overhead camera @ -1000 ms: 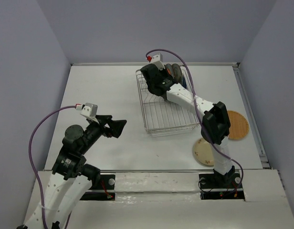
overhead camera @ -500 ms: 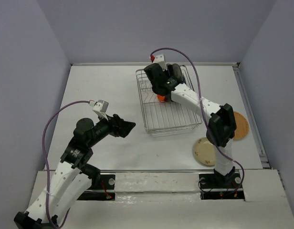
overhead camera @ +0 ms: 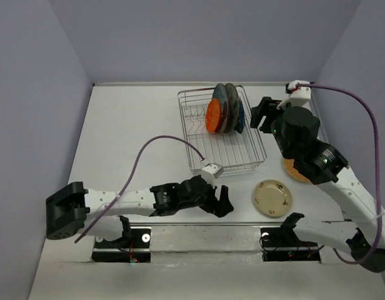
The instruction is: Load the plates into the dish rack
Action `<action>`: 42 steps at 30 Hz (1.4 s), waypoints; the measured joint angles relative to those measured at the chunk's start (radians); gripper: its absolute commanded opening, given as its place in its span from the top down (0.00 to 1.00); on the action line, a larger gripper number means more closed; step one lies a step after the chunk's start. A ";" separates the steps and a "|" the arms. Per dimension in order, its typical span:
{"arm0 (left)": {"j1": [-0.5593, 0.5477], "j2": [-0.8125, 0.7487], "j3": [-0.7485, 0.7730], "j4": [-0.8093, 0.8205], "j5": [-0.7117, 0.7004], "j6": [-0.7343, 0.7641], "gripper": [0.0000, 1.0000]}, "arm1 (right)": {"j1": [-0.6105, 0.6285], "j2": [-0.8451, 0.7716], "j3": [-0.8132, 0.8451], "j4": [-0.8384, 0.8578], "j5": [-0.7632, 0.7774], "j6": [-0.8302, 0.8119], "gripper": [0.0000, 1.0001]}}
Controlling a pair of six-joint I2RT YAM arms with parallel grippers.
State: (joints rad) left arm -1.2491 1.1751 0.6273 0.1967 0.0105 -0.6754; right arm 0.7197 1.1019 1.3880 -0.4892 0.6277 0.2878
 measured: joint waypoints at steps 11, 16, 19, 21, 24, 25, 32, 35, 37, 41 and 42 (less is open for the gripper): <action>-0.124 0.506 0.358 0.061 -0.253 -0.050 0.17 | -0.007 -0.323 -0.231 -0.033 -0.084 0.089 0.38; -0.124 0.702 0.491 0.062 -0.299 -0.063 0.25 | -0.007 -0.391 -0.270 -0.039 -0.122 0.106 0.41; -0.124 0.793 0.555 0.042 -0.320 -0.067 0.27 | -0.007 -0.428 -0.296 -0.047 -0.142 0.114 0.41; -0.124 0.838 0.586 0.030 -0.335 -0.066 0.30 | -0.007 -0.444 -0.304 -0.047 -0.154 0.117 0.41; -0.124 0.872 0.634 0.023 -0.352 -0.066 0.35 | -0.007 -0.470 -0.324 -0.046 -0.168 0.126 0.42; -0.124 0.879 0.644 0.021 -0.354 -0.066 0.37 | -0.007 -0.477 -0.334 -0.045 -0.172 0.129 0.42; -0.124 0.950 0.718 0.016 -0.385 -0.062 0.83 | -0.007 -0.499 -0.389 -0.055 -0.194 0.147 0.42; -0.124 0.953 0.718 0.032 -0.391 -0.084 0.94 | -0.007 -0.510 -0.391 -0.060 -0.194 0.153 0.41; -0.123 0.945 0.706 0.068 -0.391 -0.102 0.94 | -0.007 -0.519 -0.391 -0.061 -0.194 0.154 0.39; -0.124 0.855 0.589 0.098 -0.400 -0.111 0.94 | -0.007 -0.536 -0.390 -0.077 -0.196 0.154 0.37; -0.124 0.814 0.534 0.123 -0.400 -0.109 0.94 | -0.007 -0.544 -0.390 -0.086 -0.204 0.153 0.35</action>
State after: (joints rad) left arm -1.3731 1.9892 1.1614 0.3195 -0.3893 -0.7849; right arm 0.7128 0.5583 0.9977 -0.5751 0.4232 0.4408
